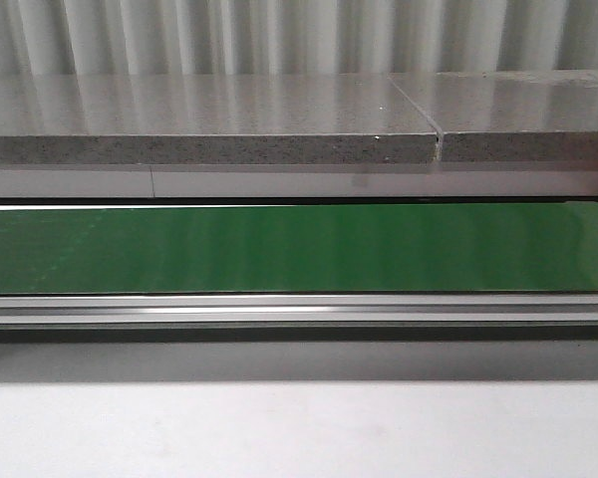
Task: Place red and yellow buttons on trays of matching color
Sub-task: 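Move the left gripper down over a red push-button on the table, then grasp the red push-button with the left gripper and carry it to the belt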
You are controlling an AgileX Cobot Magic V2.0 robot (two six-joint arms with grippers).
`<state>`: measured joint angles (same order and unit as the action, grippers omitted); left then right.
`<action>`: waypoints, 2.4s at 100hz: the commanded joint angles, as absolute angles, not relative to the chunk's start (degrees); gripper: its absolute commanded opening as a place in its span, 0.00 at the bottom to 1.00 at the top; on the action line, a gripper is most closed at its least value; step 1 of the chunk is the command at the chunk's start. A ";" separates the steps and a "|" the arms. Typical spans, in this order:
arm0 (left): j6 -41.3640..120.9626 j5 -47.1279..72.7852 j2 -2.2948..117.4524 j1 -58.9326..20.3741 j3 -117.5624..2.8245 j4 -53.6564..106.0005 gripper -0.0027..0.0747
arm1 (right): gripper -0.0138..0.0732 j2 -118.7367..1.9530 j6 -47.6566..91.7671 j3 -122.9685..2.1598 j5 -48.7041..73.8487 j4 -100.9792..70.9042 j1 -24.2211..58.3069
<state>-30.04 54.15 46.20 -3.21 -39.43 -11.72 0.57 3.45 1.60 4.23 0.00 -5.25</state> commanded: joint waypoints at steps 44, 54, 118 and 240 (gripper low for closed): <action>-30.36 42.27 59.02 15.20 -40.71 -12.25 0.86 | 0.08 1.44 3.65 1.28 -0.52 0.00 -5.32; -29.96 40.86 61.56 18.00 -40.71 -12.24 0.86 | 0.08 1.44 3.65 1.28 -0.52 0.00 -5.32; -29.02 32.68 78.70 22.44 -43.58 -11.87 0.86 | 0.08 1.44 3.65 1.28 -0.46 0.00 -5.32; -24.40 34.79 76.99 18.76 -43.73 -10.29 0.01 | 0.08 1.44 3.65 1.28 -0.46 0.00 -5.32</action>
<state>-25.98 34.69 81.45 20.32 -42.13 -10.50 0.57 3.45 1.60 4.23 0.00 -5.25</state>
